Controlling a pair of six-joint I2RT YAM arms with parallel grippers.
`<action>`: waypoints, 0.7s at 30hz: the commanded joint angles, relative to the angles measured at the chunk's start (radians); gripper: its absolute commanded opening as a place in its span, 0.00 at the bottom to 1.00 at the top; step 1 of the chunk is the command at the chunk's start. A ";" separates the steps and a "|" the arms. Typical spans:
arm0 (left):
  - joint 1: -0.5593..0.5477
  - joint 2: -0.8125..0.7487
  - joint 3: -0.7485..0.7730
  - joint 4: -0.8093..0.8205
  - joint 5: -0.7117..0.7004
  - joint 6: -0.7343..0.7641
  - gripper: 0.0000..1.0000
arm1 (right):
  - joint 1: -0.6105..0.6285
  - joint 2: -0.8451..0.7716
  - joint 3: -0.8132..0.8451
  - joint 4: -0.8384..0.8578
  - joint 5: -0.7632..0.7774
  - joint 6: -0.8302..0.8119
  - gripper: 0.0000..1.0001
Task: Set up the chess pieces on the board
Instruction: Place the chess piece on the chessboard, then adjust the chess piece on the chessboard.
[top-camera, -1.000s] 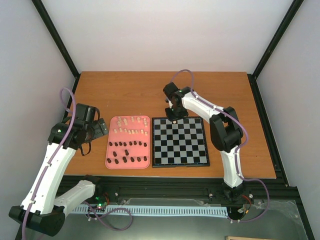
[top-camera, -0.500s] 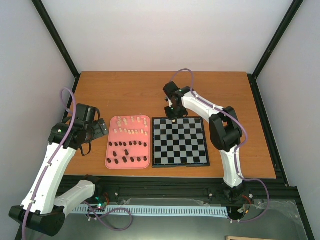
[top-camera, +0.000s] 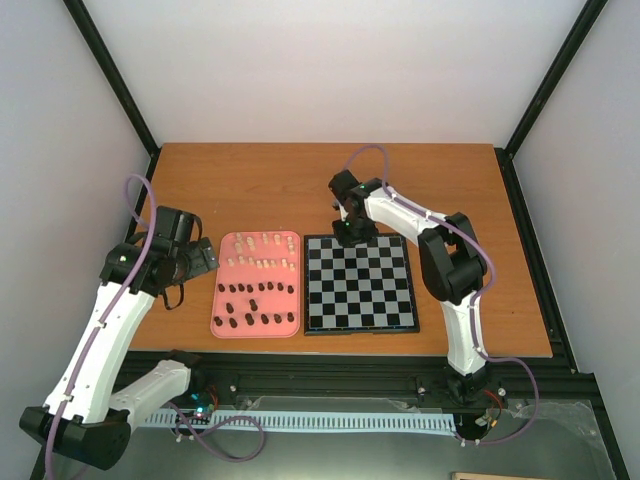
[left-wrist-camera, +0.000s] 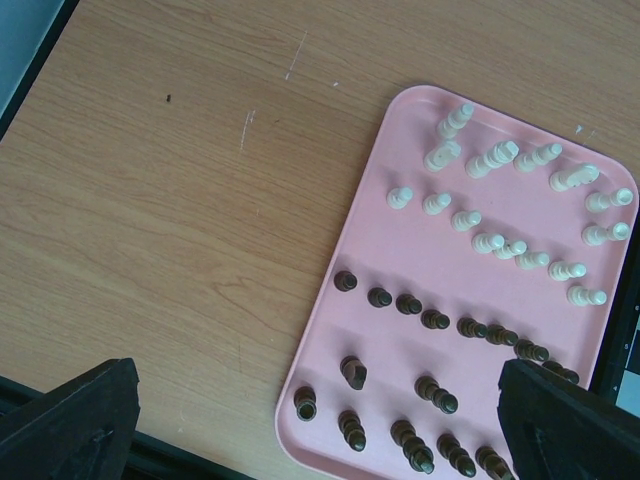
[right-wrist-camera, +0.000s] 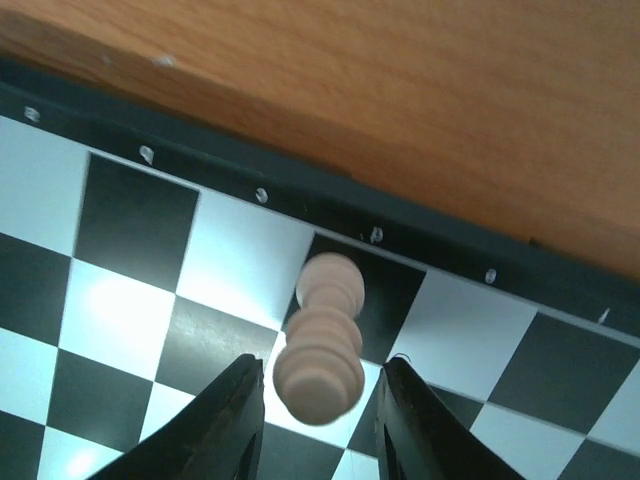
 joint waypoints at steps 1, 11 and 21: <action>0.008 -0.002 0.002 0.018 0.004 0.003 1.00 | -0.007 -0.015 -0.018 -0.026 0.009 0.009 0.34; 0.007 -0.002 -0.001 0.023 0.007 0.001 1.00 | -0.007 -0.089 0.037 -0.051 -0.006 0.005 0.50; 0.008 0.005 0.001 0.034 0.018 0.003 1.00 | -0.006 -0.051 0.143 -0.083 -0.002 0.009 0.63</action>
